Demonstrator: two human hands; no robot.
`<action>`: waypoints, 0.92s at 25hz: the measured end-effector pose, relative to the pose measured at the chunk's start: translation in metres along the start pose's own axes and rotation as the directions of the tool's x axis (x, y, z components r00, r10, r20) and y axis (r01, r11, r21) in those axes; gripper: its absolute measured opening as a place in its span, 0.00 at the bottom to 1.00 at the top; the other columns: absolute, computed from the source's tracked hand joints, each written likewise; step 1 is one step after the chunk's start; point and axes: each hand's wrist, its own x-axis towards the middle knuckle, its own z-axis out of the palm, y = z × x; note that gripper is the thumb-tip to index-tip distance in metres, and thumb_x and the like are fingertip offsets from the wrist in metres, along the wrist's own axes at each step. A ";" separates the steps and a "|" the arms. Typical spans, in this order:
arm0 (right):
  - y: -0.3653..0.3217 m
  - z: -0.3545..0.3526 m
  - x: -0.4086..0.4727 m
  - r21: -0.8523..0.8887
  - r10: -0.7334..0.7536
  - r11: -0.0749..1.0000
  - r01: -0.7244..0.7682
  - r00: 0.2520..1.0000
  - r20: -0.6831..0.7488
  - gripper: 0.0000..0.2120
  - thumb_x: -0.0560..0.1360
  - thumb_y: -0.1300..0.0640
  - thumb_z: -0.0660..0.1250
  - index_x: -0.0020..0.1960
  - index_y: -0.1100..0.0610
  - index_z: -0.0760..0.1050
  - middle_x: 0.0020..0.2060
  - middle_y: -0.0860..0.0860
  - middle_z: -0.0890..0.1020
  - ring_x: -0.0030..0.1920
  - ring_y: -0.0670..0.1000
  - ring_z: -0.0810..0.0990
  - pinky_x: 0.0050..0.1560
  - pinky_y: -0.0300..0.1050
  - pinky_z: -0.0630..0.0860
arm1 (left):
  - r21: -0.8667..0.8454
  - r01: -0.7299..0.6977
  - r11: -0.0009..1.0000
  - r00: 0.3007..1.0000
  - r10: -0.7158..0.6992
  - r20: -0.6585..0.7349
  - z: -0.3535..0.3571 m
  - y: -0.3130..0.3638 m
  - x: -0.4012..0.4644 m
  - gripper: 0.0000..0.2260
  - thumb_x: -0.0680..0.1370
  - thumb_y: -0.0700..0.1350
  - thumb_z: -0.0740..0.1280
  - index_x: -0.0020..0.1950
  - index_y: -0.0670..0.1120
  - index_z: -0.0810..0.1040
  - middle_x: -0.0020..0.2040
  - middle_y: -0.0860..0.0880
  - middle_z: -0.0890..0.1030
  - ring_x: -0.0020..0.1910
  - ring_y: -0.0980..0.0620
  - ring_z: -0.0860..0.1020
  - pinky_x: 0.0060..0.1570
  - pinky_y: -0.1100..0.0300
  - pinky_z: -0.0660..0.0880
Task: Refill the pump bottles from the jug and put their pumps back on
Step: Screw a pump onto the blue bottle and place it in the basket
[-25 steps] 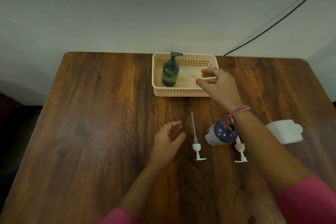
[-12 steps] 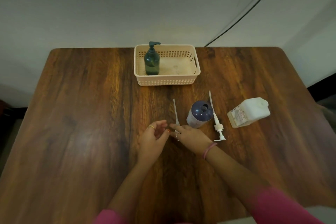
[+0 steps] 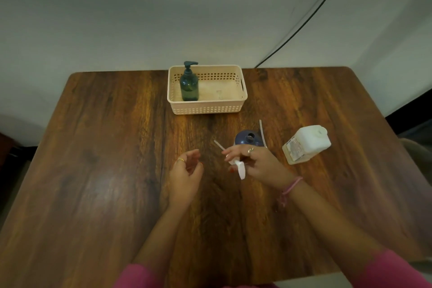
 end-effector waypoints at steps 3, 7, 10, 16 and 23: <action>-0.028 -0.043 -0.009 0.270 0.098 0.961 -0.051 0.982 -0.162 0.11 0.75 0.63 0.69 0.57 0.58 0.76 0.56 0.54 0.81 0.58 0.51 0.79 0.56 0.44 0.77 | 0.133 -0.038 0.990 0.999 0.033 0.042 0.019 0.000 0.015 0.26 0.72 0.40 0.72 0.68 0.50 0.70 0.63 0.51 0.75 0.57 0.57 0.75 0.54 0.61 0.75; -0.032 -0.092 -0.008 0.393 0.169 0.919 -0.027 0.928 -0.332 0.11 0.78 0.62 0.62 0.59 0.65 0.71 0.55 0.55 0.81 0.48 0.50 0.80 0.49 0.41 0.78 | 0.226 -0.069 0.972 0.951 -0.004 0.310 0.071 0.017 0.031 0.43 0.67 0.46 0.78 0.76 0.47 0.58 0.74 0.50 0.64 0.70 0.53 0.65 0.64 0.61 0.66; -0.029 -0.116 0.001 0.387 0.189 0.921 -0.043 0.918 -0.349 0.11 0.79 0.62 0.60 0.61 0.64 0.71 0.55 0.53 0.81 0.43 0.47 0.79 0.48 0.39 0.77 | 0.137 -0.055 0.989 0.912 -0.006 0.411 0.103 0.016 0.044 0.47 0.64 0.44 0.79 0.76 0.46 0.55 0.73 0.49 0.66 0.70 0.51 0.67 0.63 0.63 0.64; -0.019 -0.135 0.020 0.187 0.122 0.980 -0.072 0.955 -0.272 0.12 0.79 0.57 0.61 0.61 0.58 0.72 0.56 0.51 0.81 0.55 0.49 0.80 0.52 0.40 0.78 | 0.016 -0.058 0.998 0.933 0.049 0.356 0.113 0.002 0.051 0.36 0.63 0.39 0.80 0.66 0.51 0.65 0.56 0.59 0.74 0.57 0.57 0.75 0.52 0.69 0.73; -0.018 -0.129 0.039 0.089 0.048 0.995 -0.037 0.991 -0.127 0.10 0.80 0.59 0.60 0.61 0.56 0.71 0.55 0.49 0.80 0.54 0.46 0.80 0.51 0.39 0.77 | 0.005 -0.085 0.996 0.948 0.079 0.308 0.111 0.004 0.045 0.36 0.63 0.41 0.80 0.65 0.53 0.66 0.59 0.56 0.75 0.57 0.58 0.75 0.51 0.69 0.73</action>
